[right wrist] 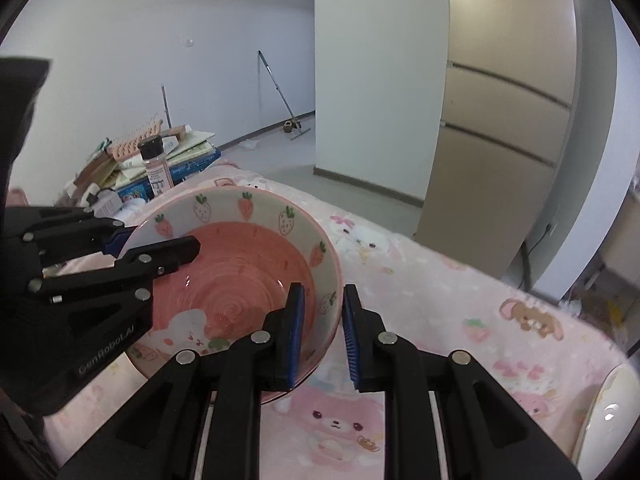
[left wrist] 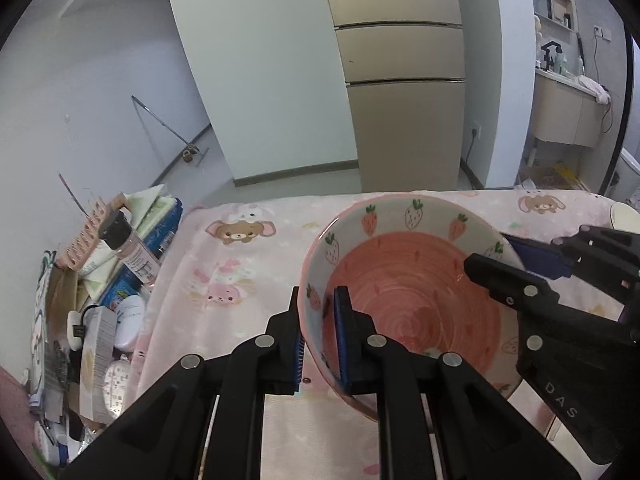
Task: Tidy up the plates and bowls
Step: 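Lower the bowl into the first pink bowl and open both grippers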
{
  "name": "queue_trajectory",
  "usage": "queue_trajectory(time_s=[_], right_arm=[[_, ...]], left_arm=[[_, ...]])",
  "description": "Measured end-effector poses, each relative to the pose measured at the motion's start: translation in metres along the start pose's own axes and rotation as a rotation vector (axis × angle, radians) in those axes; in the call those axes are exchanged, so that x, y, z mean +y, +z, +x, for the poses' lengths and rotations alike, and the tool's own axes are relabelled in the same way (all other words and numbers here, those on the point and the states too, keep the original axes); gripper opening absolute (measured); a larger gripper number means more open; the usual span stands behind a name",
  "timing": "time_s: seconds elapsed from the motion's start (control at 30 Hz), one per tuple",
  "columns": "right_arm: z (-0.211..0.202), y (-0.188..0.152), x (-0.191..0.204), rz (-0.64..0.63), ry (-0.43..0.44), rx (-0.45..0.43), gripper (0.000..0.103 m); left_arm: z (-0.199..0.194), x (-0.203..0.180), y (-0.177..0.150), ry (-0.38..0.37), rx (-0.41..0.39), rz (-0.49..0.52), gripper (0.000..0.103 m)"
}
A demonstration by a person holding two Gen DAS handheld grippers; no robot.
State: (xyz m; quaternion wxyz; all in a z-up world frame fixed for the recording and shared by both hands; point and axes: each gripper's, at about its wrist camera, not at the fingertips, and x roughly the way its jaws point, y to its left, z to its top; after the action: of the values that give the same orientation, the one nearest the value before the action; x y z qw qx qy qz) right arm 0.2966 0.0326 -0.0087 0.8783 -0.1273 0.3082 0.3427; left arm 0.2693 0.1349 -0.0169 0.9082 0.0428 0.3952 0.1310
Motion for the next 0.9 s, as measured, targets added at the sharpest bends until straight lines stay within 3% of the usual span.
queue_trajectory(time_s=[0.13,0.3,0.37,0.43,0.5,0.67,0.77,0.8,0.83,0.9], right_arm=[[0.002,-0.002,0.004,-0.027,-0.026,0.006,0.018],[-0.002,-0.002,-0.008,0.042,0.029,-0.003,0.022],[-0.001,-0.002,-0.009,0.055,0.036,0.016,0.054],[-0.003,-0.004,-0.008,0.057,0.022,0.006,0.062],[-0.005,-0.003,-0.007,0.051,0.022,0.005,0.062],[-0.015,-0.001,-0.013,0.059,0.016,-0.026,0.097],[-0.025,0.005,-0.026,0.126,0.058,-0.049,0.103],[-0.031,0.007,-0.032,0.167,0.077,-0.062,0.103],[-0.038,0.010,-0.038,0.199,0.093,-0.077,0.103],[-0.054,0.015,-0.047,0.238,0.092,-0.130,0.103]], left_arm=[[0.002,-0.005,-0.001,0.017,0.007,0.016,0.014],[0.004,0.003,0.000,-0.025,0.024,-0.035,0.014],[0.001,0.006,0.000,-0.030,0.008,-0.050,0.014],[-0.004,0.008,0.002,-0.039,-0.008,-0.066,0.014],[-0.007,0.013,0.003,-0.062,-0.019,-0.094,0.015],[-0.012,0.024,0.007,-0.104,-0.027,-0.159,0.015],[-0.020,0.028,0.010,-0.130,-0.048,-0.185,0.018],[-0.023,0.029,0.012,-0.133,-0.061,-0.185,0.036],[-0.028,0.029,0.012,-0.134,-0.075,-0.182,0.070],[-0.040,0.030,0.016,-0.121,-0.126,-0.181,0.098]])
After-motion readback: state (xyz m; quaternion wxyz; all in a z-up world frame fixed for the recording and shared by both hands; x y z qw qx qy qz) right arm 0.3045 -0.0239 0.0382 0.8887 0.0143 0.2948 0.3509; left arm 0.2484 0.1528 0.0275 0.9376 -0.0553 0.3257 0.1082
